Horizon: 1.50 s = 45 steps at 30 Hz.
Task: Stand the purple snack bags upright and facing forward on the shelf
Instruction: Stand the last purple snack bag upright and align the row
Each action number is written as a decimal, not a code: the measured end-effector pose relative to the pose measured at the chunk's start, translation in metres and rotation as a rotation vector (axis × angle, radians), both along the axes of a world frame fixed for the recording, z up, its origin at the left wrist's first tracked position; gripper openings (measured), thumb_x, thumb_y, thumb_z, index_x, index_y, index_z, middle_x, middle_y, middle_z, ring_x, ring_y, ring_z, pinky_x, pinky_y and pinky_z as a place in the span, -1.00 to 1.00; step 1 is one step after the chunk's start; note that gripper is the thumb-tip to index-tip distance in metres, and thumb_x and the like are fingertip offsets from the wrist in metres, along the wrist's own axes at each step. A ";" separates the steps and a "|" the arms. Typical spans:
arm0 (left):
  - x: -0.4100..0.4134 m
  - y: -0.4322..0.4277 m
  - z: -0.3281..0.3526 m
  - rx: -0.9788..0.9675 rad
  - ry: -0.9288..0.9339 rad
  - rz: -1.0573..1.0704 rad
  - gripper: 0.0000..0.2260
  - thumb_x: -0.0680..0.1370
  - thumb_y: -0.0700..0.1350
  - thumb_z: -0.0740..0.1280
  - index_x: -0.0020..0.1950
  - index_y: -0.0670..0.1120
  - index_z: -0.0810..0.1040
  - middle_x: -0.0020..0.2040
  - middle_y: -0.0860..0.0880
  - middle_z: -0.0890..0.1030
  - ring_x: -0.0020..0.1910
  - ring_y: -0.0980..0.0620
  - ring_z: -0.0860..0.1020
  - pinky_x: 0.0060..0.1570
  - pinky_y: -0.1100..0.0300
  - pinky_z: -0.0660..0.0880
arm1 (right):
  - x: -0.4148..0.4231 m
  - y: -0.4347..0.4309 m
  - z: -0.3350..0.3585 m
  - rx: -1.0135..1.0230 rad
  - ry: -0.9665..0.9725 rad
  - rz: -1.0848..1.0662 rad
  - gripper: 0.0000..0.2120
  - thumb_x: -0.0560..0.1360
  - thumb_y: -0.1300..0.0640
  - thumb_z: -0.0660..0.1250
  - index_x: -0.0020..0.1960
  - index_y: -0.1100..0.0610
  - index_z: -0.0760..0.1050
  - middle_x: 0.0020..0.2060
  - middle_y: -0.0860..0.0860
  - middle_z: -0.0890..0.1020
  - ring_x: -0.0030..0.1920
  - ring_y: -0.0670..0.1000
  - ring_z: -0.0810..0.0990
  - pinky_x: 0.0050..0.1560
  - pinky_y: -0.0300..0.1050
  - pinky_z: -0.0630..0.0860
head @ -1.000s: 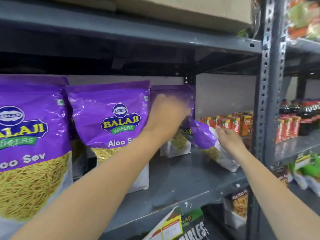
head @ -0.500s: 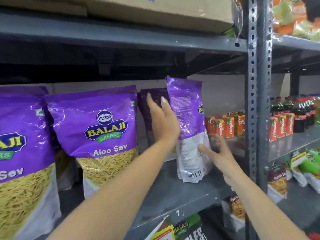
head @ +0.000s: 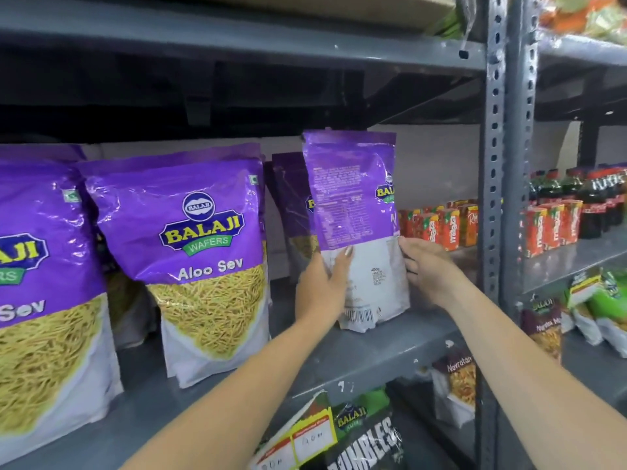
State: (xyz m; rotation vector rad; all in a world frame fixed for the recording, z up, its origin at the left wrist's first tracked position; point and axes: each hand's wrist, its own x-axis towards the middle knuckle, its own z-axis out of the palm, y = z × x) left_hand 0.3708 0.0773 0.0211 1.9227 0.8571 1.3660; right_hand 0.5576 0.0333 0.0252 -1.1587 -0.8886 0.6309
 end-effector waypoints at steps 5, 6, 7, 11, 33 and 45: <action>-0.005 -0.015 -0.011 0.159 0.079 -0.030 -0.04 0.19 0.27 0.55 0.47 0.19 0.12 0.32 0.19 0.52 0.25 0.13 0.51 0.19 0.08 0.49 | -0.005 -0.006 -0.004 0.048 0.055 0.080 -0.80 0.58 0.05 0.21 0.06 0.06 0.57 -0.07 -0.03 0.72 -0.07 -0.04 0.66 -0.09 -0.13 0.52; -0.005 -0.014 -0.014 0.178 0.104 -0.026 0.07 0.18 0.23 0.58 0.52 0.16 0.01 0.39 0.17 0.46 0.32 0.10 0.48 0.24 0.05 0.47 | -0.005 -0.007 -0.006 0.056 0.058 0.087 -0.79 0.59 0.04 0.19 0.07 0.05 0.58 -0.08 -0.06 0.73 -0.07 -0.05 0.66 -0.11 -0.14 0.50; -0.006 -0.012 -0.015 0.169 0.116 -0.022 0.13 0.19 0.21 0.59 0.54 0.14 -0.06 0.46 0.14 0.39 0.39 0.06 0.43 0.29 0.02 0.44 | -0.006 -0.009 -0.006 0.060 0.061 0.080 -0.76 0.59 0.01 0.18 0.10 0.05 0.58 -0.06 -0.07 0.73 -0.04 -0.04 0.65 -0.11 -0.14 0.49; -0.014 -0.001 -0.013 0.109 0.161 0.042 0.12 0.25 0.17 0.58 0.58 0.03 -0.08 0.56 -0.01 0.13 0.45 -0.05 0.33 0.34 0.03 0.35 | -0.009 -0.014 -0.011 0.092 0.112 -0.047 -0.55 0.56 -0.15 0.13 0.28 0.11 0.50 0.12 0.00 0.67 0.13 0.04 0.60 -0.09 -0.04 0.43; -0.024 0.011 -0.006 -0.156 -0.172 -0.100 -0.62 0.39 0.00 0.54 0.16 -0.02 0.57 0.04 0.10 0.68 0.02 0.17 0.63 0.10 0.18 0.56 | -0.042 -0.051 -0.013 0.151 -0.181 -0.218 -0.75 0.48 0.28 0.35 0.11 0.03 0.54 0.11 0.11 0.63 0.00 -0.01 0.60 -0.09 -0.09 0.60; -0.015 0.021 -0.017 -0.202 -0.219 -0.226 -0.70 0.54 -0.06 0.39 0.26 -0.04 0.50 0.15 0.05 0.66 0.16 0.11 0.60 0.15 0.19 0.51 | -0.018 -0.016 -0.020 -0.068 -0.362 0.093 -0.35 0.33 0.16 0.53 0.36 0.01 0.39 0.09 0.05 0.61 0.07 0.00 0.62 0.03 -0.08 0.57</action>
